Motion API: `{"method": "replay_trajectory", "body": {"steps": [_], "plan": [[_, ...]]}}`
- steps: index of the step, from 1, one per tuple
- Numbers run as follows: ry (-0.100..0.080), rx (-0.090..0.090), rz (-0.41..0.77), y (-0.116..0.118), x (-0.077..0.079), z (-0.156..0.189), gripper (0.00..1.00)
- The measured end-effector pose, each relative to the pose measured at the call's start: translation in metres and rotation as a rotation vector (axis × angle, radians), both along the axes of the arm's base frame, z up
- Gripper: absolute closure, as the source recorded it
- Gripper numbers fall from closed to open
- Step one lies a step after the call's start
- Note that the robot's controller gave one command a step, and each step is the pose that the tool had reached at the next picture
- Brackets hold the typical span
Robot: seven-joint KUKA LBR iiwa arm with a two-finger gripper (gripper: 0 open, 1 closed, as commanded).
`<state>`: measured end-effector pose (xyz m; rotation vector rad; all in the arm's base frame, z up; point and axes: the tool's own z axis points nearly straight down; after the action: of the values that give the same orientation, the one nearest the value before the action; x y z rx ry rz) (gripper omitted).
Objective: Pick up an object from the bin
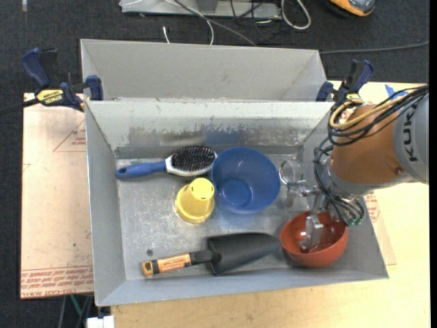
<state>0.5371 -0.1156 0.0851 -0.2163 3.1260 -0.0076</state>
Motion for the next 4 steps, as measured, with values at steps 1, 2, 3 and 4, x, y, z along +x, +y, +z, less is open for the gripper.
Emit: {"method": "replay_trajectory", "body": {"steps": [1, 2, 3, 4], "plan": [[0.000, 0.011, 0.002, 0.078, 0.000, -0.015, 0.00], [-0.011, 0.000, -0.065, 0.013, 0.013, -0.014, 1.00], [-0.011, 0.000, -0.064, 0.013, 0.013, -0.014, 1.00], [0.001, 0.002, -0.064, 0.015, 0.004, 0.011, 1.00]]}}
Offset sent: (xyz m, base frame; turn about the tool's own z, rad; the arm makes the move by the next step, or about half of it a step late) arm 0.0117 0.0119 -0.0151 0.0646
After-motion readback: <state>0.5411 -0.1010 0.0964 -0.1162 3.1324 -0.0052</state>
